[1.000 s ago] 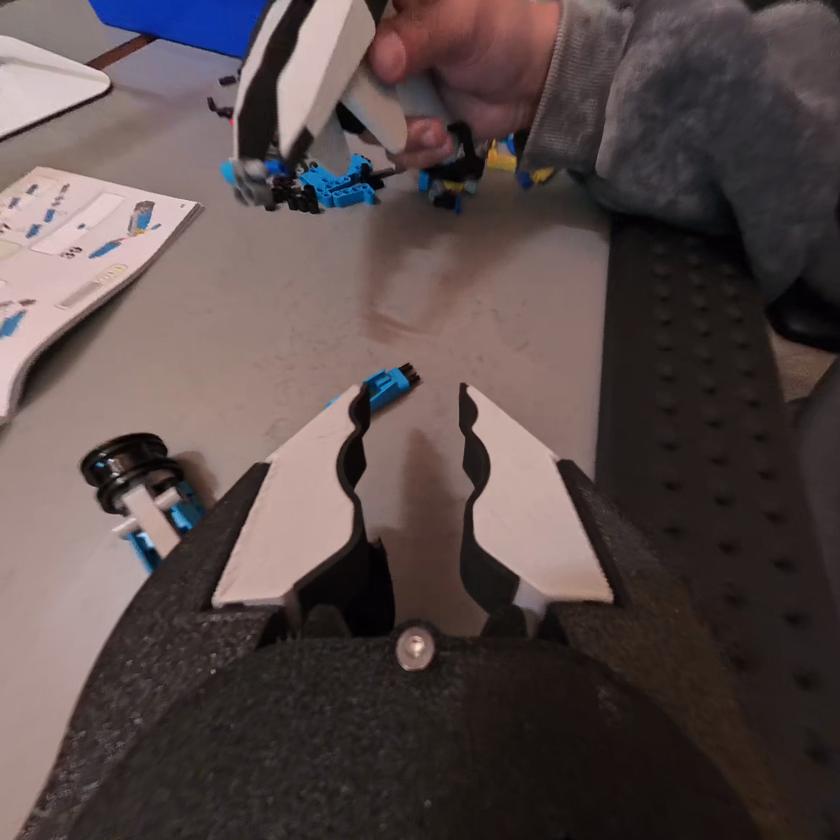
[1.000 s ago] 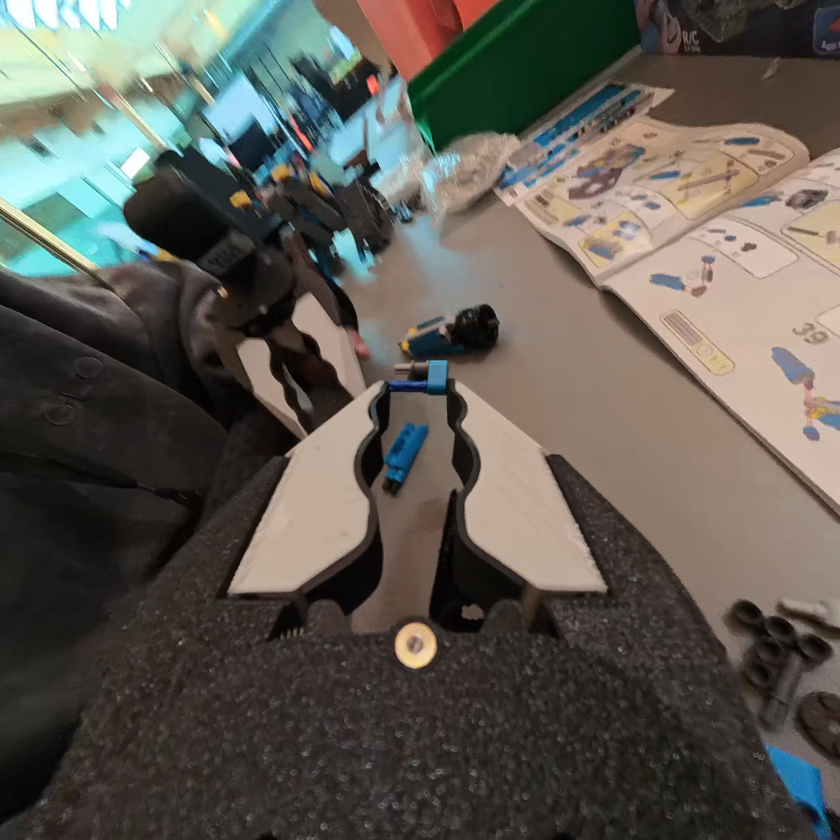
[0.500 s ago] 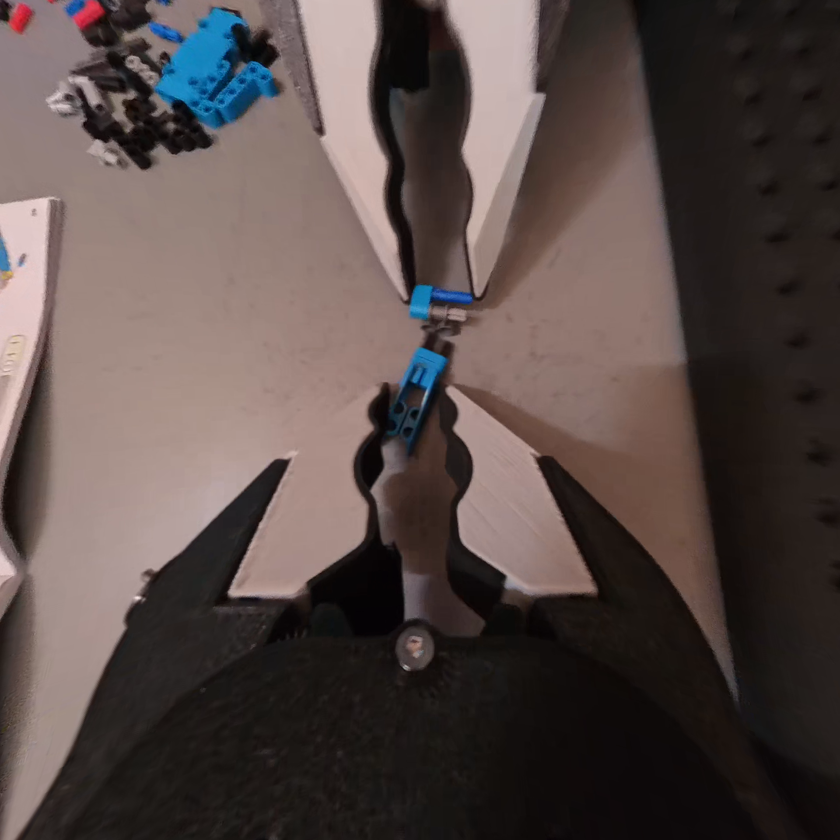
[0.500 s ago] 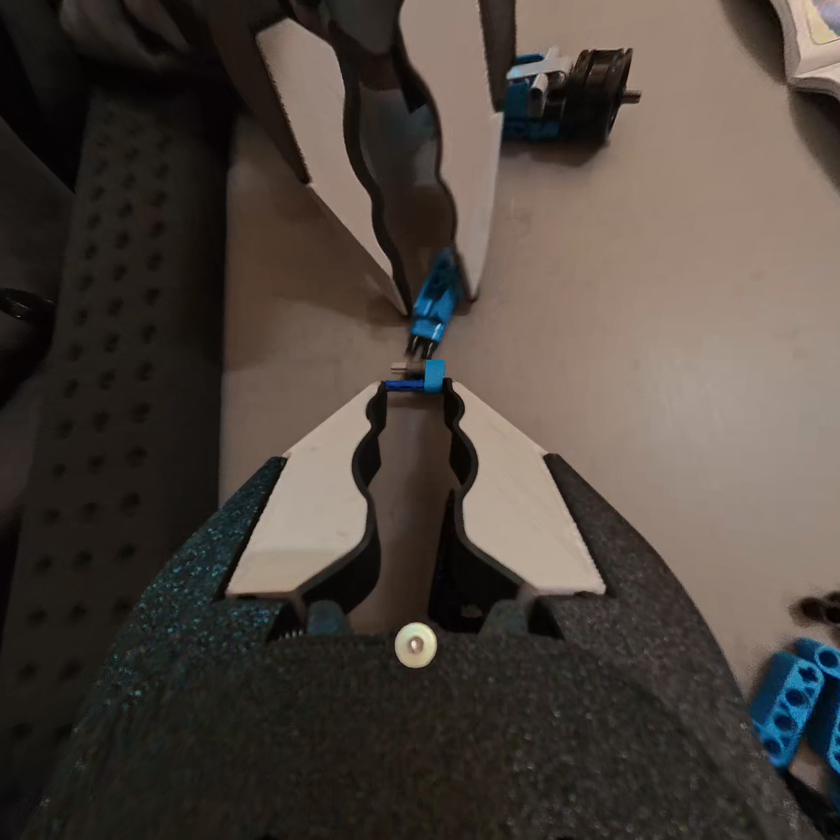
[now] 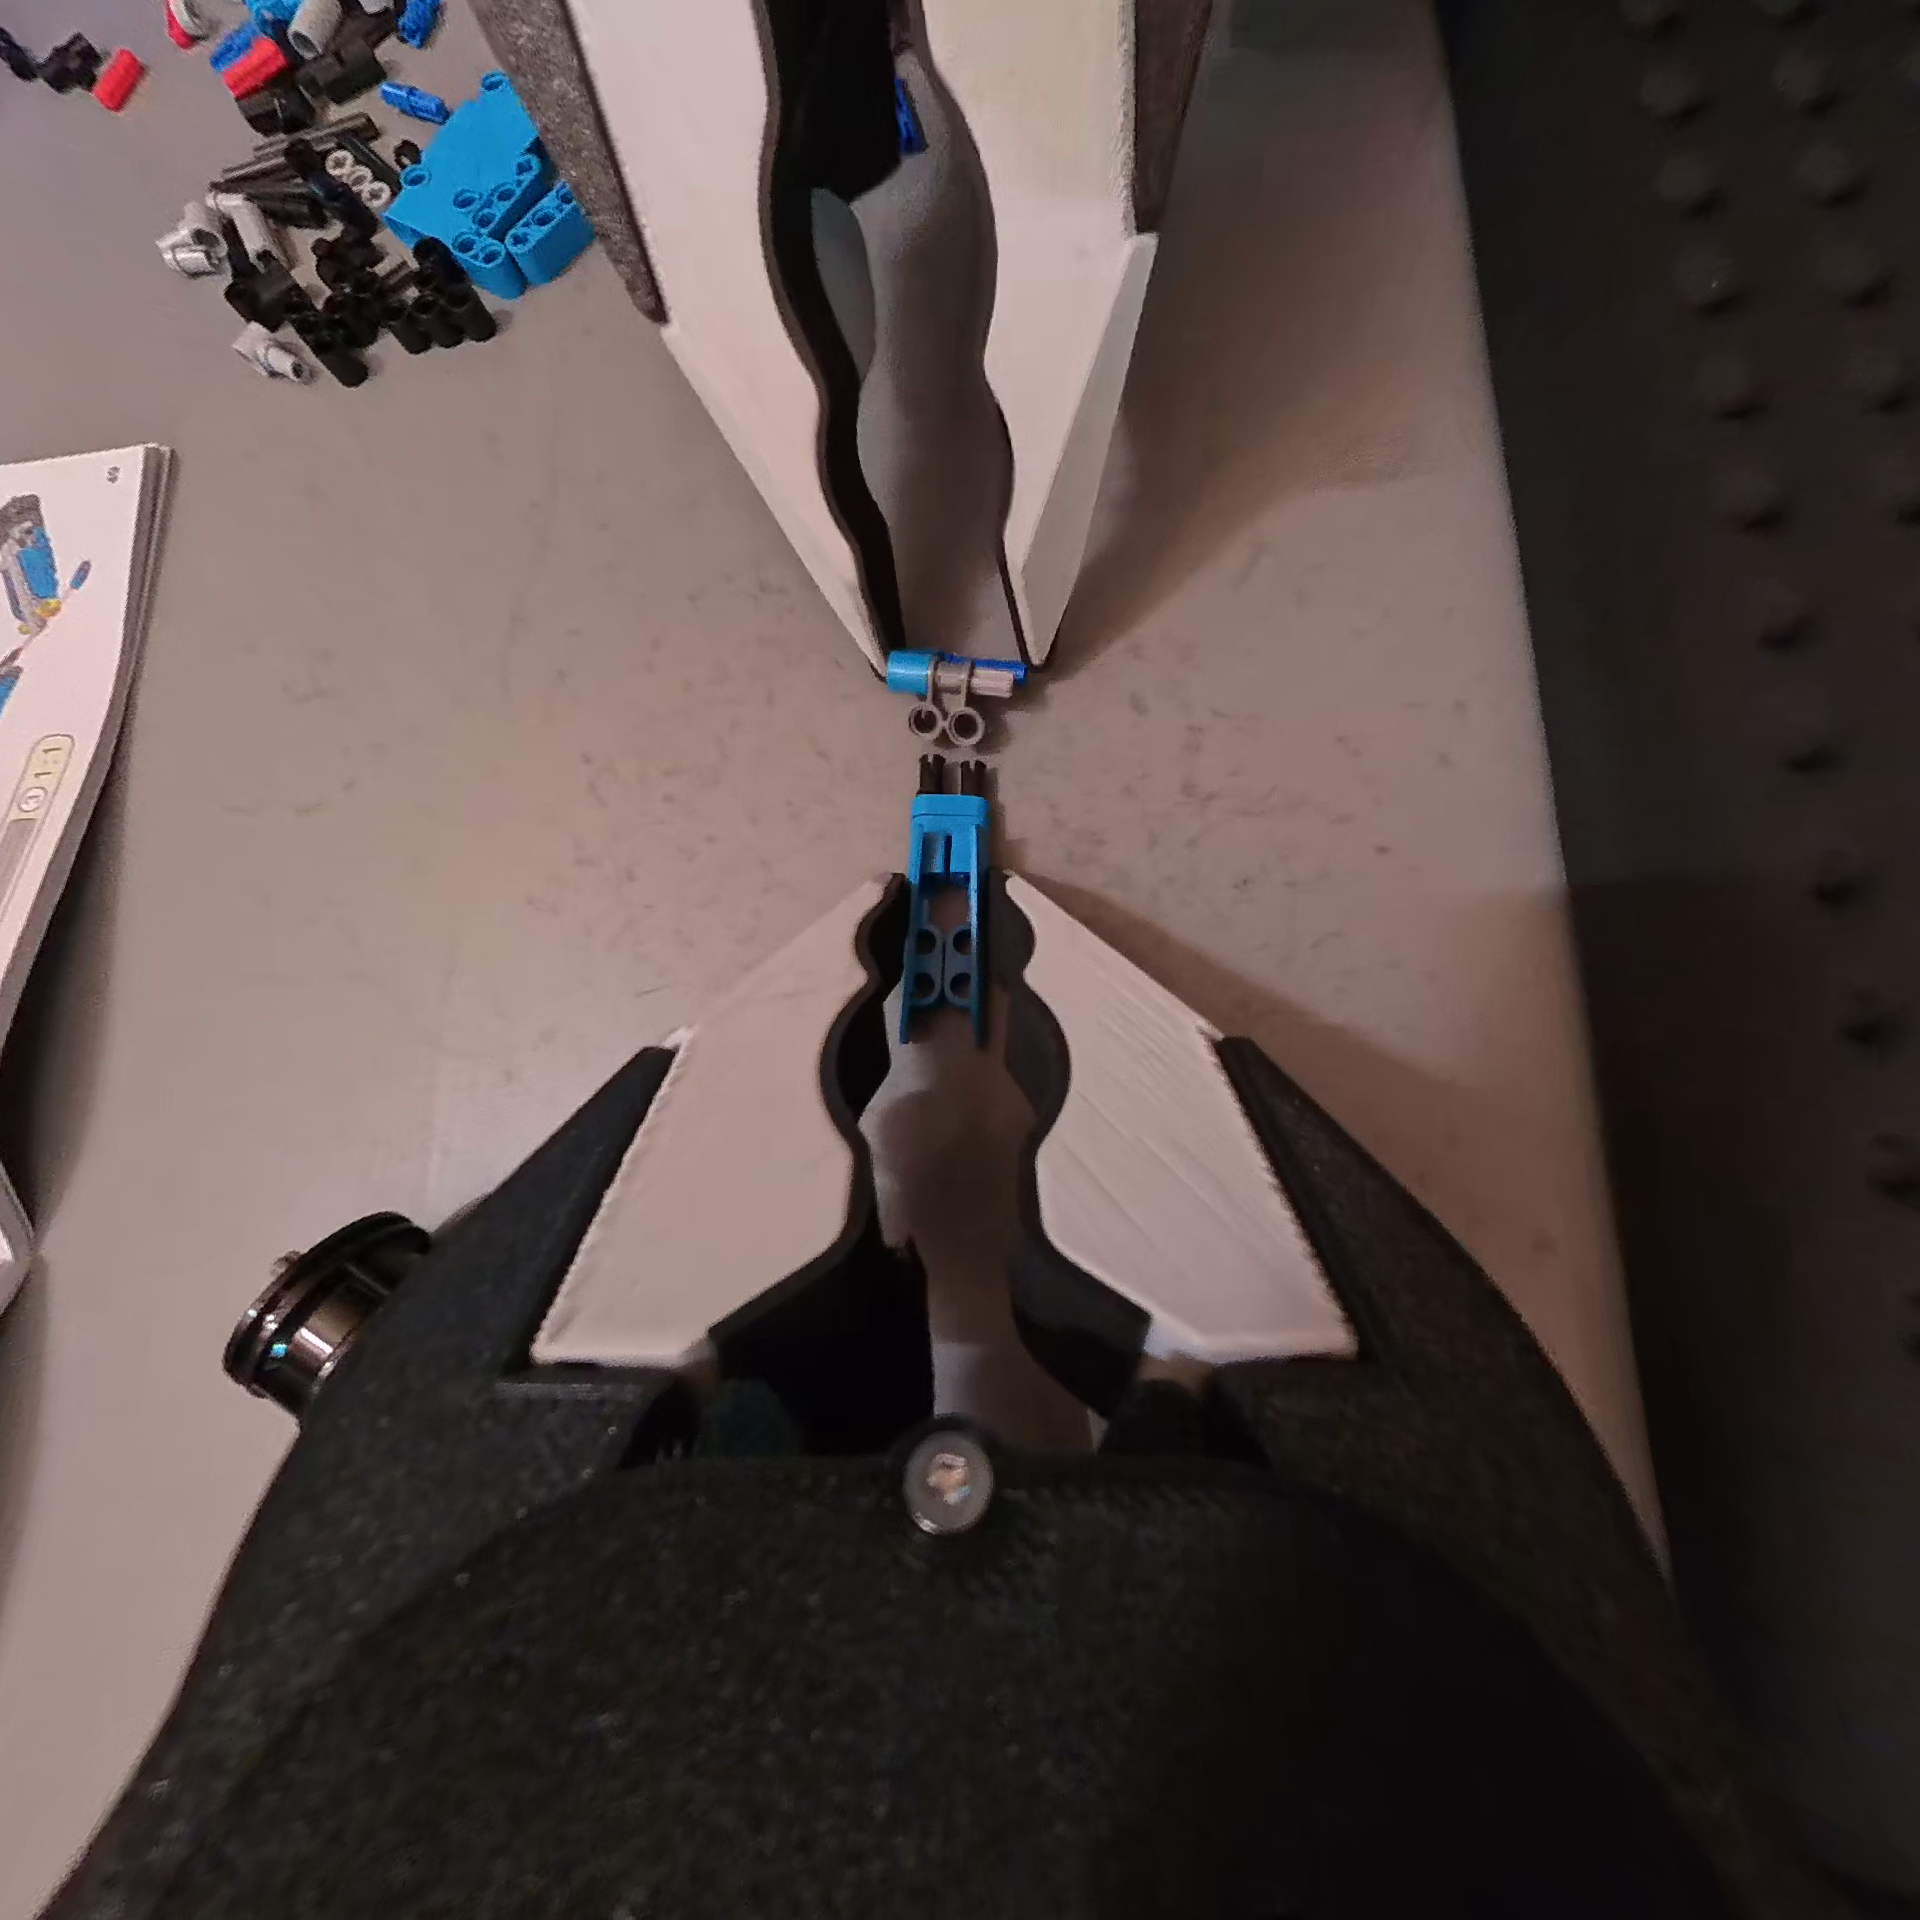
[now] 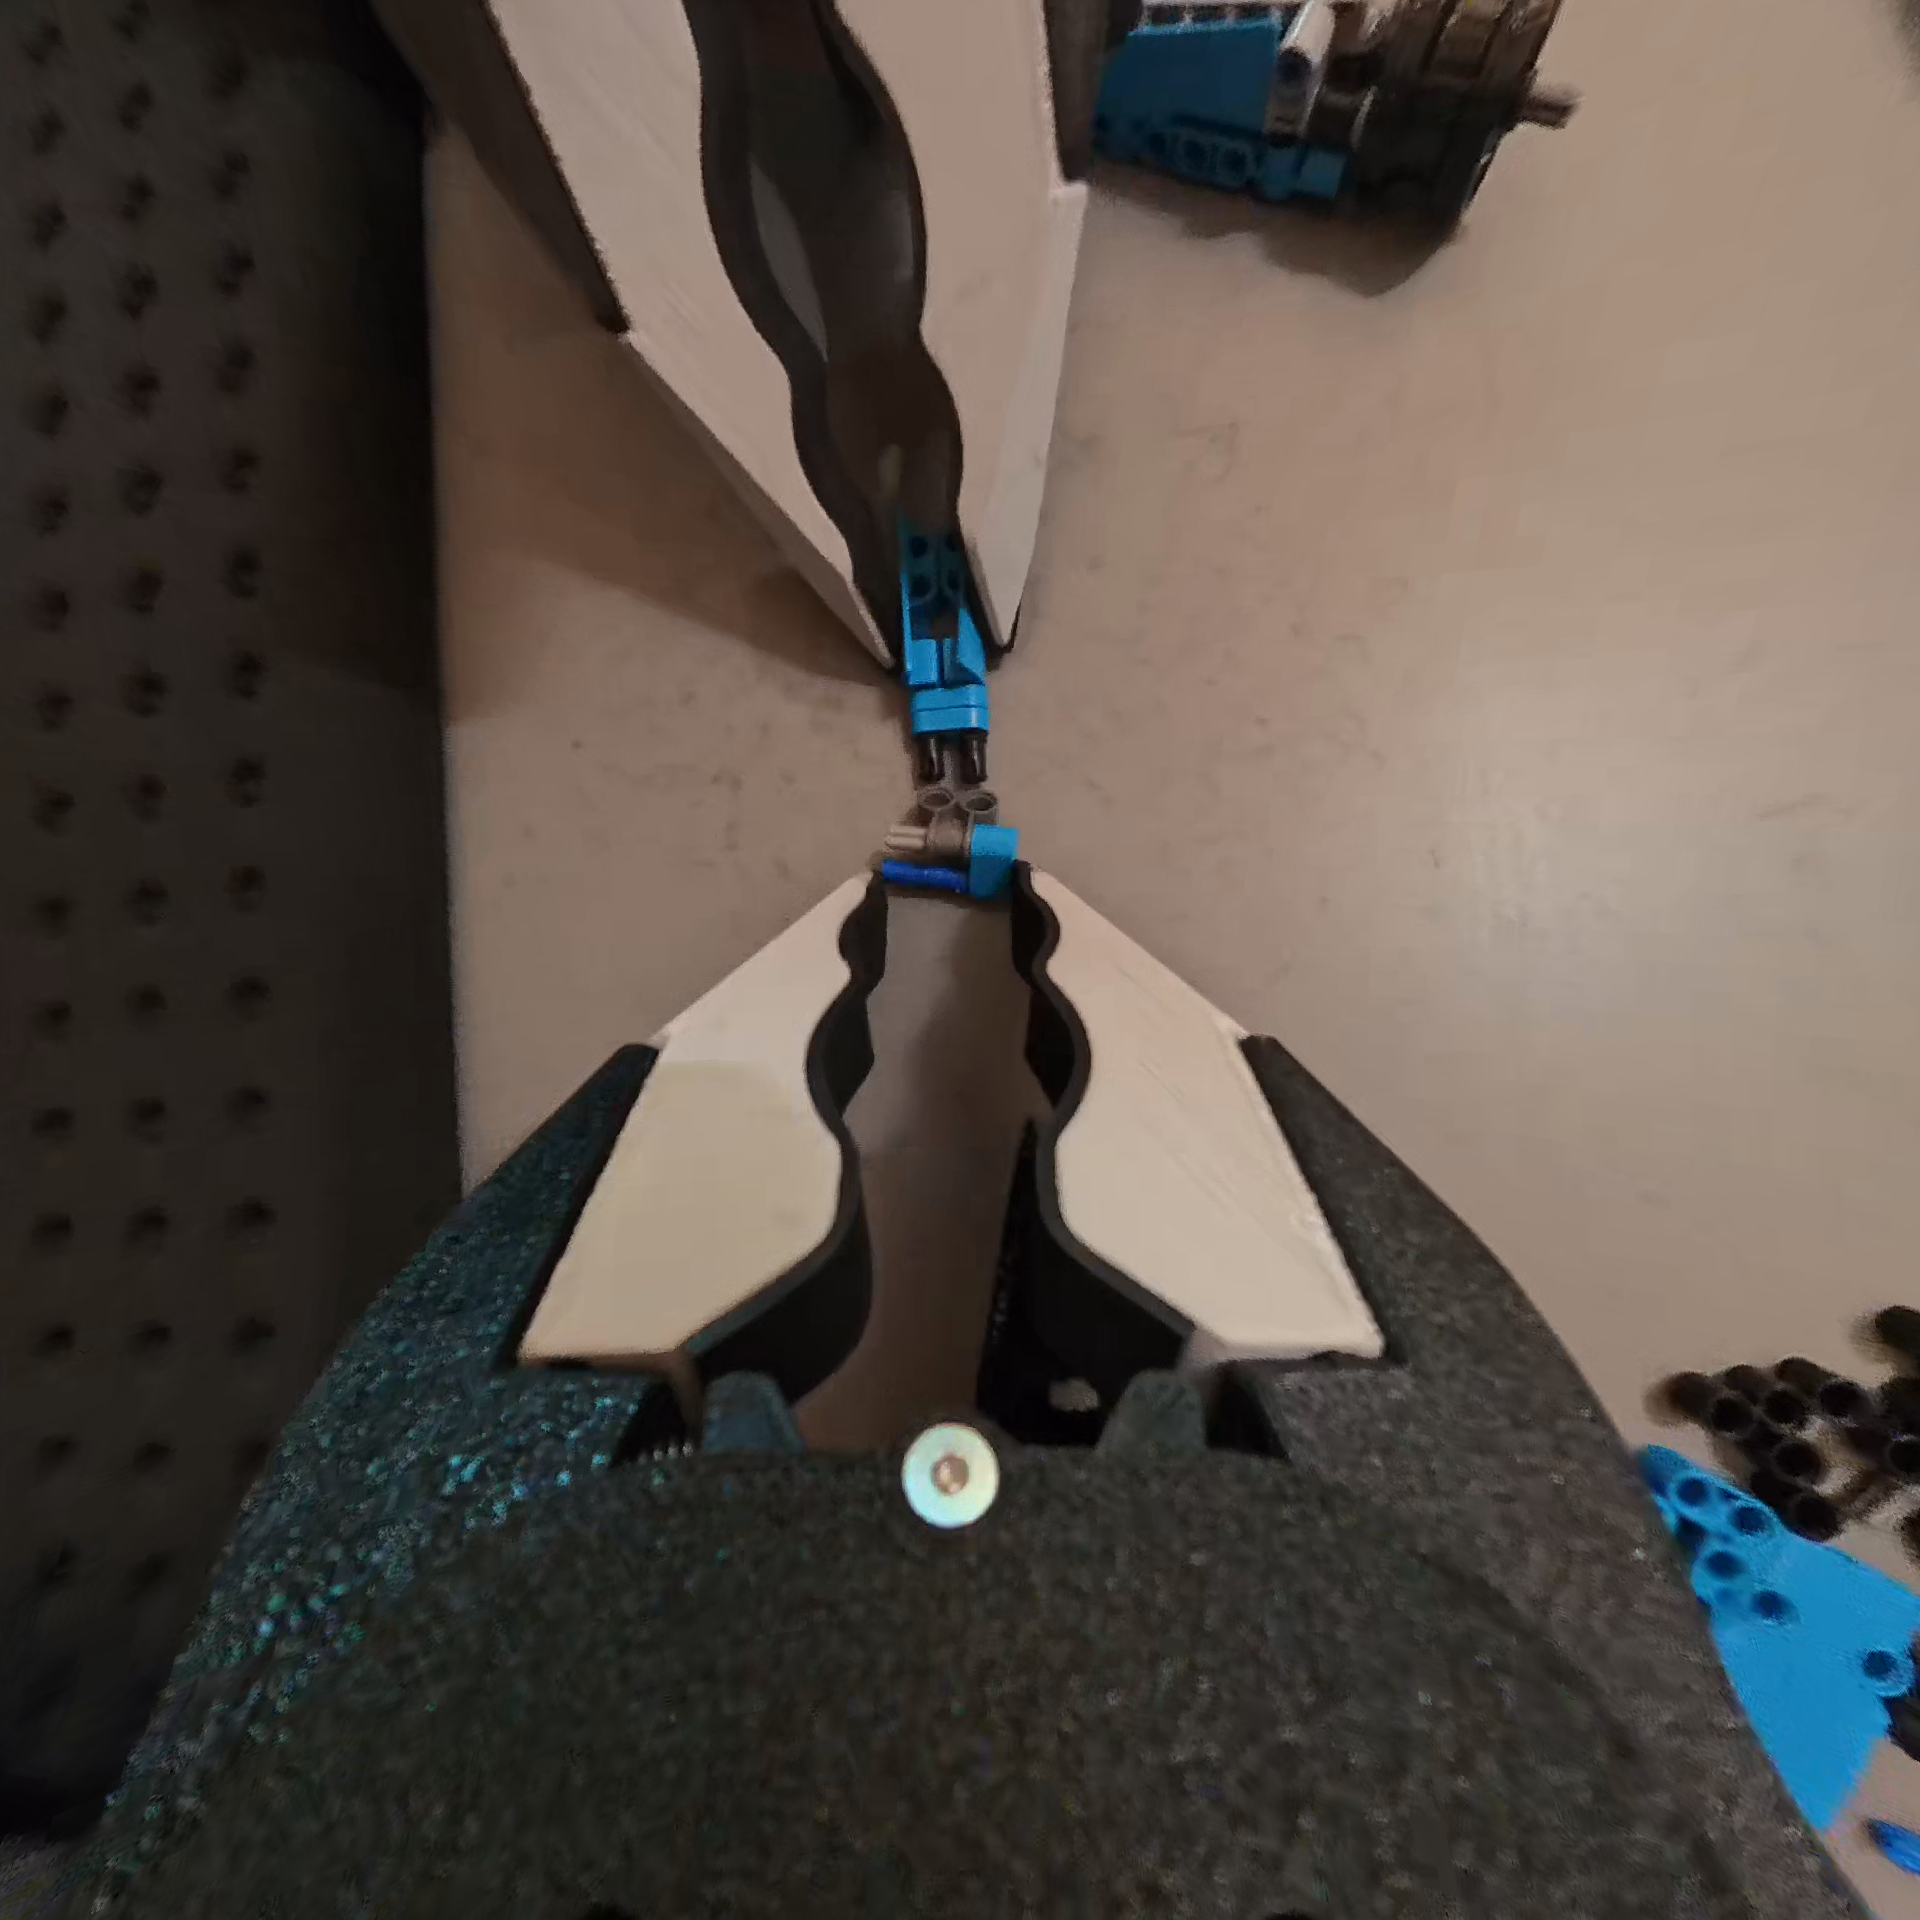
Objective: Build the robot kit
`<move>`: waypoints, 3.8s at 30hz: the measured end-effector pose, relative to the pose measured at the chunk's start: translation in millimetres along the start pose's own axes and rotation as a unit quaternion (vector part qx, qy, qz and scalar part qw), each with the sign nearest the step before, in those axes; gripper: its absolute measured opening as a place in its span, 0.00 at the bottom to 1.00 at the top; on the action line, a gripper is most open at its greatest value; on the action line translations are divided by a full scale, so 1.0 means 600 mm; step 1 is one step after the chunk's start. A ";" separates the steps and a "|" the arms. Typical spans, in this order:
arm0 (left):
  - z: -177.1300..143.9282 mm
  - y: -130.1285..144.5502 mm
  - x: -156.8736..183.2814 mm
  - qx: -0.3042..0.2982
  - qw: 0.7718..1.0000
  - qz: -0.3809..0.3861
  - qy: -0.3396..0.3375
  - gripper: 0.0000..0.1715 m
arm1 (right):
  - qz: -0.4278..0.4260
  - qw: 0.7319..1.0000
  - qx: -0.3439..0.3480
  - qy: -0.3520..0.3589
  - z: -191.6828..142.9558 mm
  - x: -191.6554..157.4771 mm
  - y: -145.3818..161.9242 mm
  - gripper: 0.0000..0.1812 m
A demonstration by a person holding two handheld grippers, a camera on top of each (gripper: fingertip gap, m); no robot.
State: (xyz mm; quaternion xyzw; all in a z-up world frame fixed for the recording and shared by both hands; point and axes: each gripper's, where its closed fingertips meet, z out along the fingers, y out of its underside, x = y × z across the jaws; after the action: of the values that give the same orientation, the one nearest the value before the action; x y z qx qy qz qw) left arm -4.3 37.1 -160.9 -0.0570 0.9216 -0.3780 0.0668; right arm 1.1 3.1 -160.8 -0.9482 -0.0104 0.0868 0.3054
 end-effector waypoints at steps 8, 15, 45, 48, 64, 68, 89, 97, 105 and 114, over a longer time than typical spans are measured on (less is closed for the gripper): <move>0.000 0.000 0.001 0.008 1.000 -0.006 0.006 0.09 | -0.056 0.978 -0.201 0.013 0.003 0.003 0.001 0.13; -0.001 0.001 0.002 0.012 1.000 -0.010 0.007 0.09 | -0.023 0.992 -0.122 -0.038 0.005 -0.003 -0.016 0.13; -0.017 -0.035 -0.007 0.070 0.997 -0.011 -0.025 0.07 | -0.053 0.998 0.011 -0.027 -0.015 -0.011 -0.030 0.06; -0.015 -0.029 -0.007 0.063 0.998 -0.019 -0.020 0.10 | -0.041 0.998 0.022 -0.032 -0.002 -0.008 -0.030 0.14; -0.007 -0.029 0.018 0.052 0.998 0.023 -0.008 0.11 | -0.044 0.998 -0.036 -0.019 0.001 -0.007 -0.010 0.04; -0.024 -0.038 -0.014 0.076 0.997 -0.014 -0.027 0.19 | 0.004 0.993 -0.117 0.001 -0.032 0.005 0.011 0.04; 0.004 -0.010 0.010 0.022 1.000 -0.003 -0.008 0.09 | 0.146 0.901 -0.395 -0.102 -0.022 0.011 0.014 0.00; 0.005 -0.012 0.018 0.020 1.000 0.012 -0.012 0.13 | 0.076 0.977 -0.193 -0.054 -0.020 0.008 -0.002 0.06; -0.003 -0.002 0.022 -0.003 1.000 -0.020 -0.004 0.08 | 0.126 0.977 0.085 0.150 -0.028 -0.007 -0.003 0.19; -0.022 0.020 0.018 -0.022 0.998 -0.055 0.009 0.08 | 0.220 0.947 0.134 0.193 -0.004 0.014 -0.003 0.22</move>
State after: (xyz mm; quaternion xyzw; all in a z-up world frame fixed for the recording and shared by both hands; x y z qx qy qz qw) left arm -17.5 52.9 -160.9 -0.1053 0.9259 -0.3610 0.0362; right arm 9.9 3.8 -159.0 -0.8759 0.2695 -0.0325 0.3990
